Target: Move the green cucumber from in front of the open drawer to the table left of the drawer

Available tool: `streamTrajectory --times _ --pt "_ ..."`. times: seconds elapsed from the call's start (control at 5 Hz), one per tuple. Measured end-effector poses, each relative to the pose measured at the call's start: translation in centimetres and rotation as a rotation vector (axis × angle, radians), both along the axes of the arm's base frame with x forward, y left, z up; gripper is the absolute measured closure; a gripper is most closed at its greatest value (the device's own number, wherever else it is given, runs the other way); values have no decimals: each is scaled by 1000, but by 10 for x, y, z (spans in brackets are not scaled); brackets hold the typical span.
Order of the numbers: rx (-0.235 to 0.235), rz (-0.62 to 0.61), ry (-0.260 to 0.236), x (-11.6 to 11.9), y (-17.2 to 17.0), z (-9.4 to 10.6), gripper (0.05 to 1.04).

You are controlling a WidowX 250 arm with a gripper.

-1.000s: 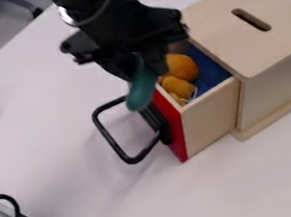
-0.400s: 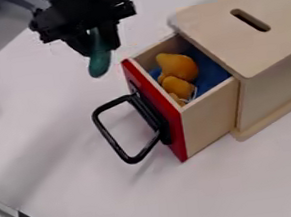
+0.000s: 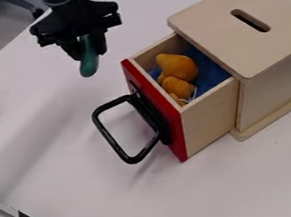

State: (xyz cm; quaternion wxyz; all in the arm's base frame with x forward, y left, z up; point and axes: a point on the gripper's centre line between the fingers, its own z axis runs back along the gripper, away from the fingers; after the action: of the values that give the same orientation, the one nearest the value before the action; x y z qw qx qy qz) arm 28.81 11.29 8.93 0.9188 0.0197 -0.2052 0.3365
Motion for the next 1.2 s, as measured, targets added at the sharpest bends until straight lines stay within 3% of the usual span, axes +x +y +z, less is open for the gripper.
streamTrajectory --times 0.2,0.6,0.8,1.0,1.2 --pt "4 1 61 8 15 -29 656" --pt "-15 9 132 15 27 -73 656" --pt "-11 14 128 15 30 -78 613" --pt "-30 28 132 17 34 -80 302" --pt "-14 69 144 12 38 -82 80"
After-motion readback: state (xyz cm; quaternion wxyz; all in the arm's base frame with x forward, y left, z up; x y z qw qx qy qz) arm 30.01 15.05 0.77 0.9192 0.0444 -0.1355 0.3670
